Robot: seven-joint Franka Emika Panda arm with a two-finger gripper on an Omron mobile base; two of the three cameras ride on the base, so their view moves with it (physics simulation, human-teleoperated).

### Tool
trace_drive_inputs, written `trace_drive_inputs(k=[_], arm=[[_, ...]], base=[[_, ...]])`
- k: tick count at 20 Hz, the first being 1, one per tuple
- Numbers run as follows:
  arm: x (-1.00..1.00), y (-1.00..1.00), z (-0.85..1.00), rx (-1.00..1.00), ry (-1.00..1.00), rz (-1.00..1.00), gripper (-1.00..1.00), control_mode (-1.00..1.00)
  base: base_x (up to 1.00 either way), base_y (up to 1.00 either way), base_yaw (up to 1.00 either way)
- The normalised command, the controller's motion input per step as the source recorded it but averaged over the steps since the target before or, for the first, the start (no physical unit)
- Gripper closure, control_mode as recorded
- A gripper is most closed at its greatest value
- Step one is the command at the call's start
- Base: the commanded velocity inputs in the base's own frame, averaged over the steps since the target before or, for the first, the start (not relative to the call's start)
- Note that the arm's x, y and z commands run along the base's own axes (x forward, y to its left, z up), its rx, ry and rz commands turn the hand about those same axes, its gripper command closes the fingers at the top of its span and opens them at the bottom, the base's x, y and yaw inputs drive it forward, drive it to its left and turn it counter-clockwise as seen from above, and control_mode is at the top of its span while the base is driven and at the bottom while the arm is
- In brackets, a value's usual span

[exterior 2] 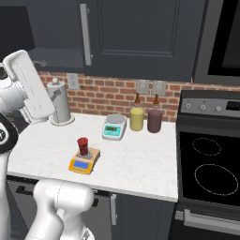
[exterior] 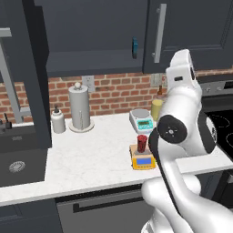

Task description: Pick the yogurt and place it on the digital scale for weighing, and close the cabinet.

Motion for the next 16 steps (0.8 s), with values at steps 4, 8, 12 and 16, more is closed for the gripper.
trace_drive_inputs(k=[4, 8, 12, 16], arm=[[-0.69, 0.41, 0.00, -0.22, -0.07, 0.00, -1.00, -1.00], [-0.24, 0.56, 0.00, -0.21, 0.00, -0.04, -1.00, -1.00], [-0.05, 0.70, 0.00, -0.22, 0.10, -0.10, -1.00, -1.00], [0.00, 0.57, -0.07, -0.22, 0.15, -0.13, -1.00, -1.00]], base=[[0.00, 0.00, 0.00], [0.00, 0.00, 0.00], [0.00, 0.00, 0.00], [0.00, 0.00, 0.00]])
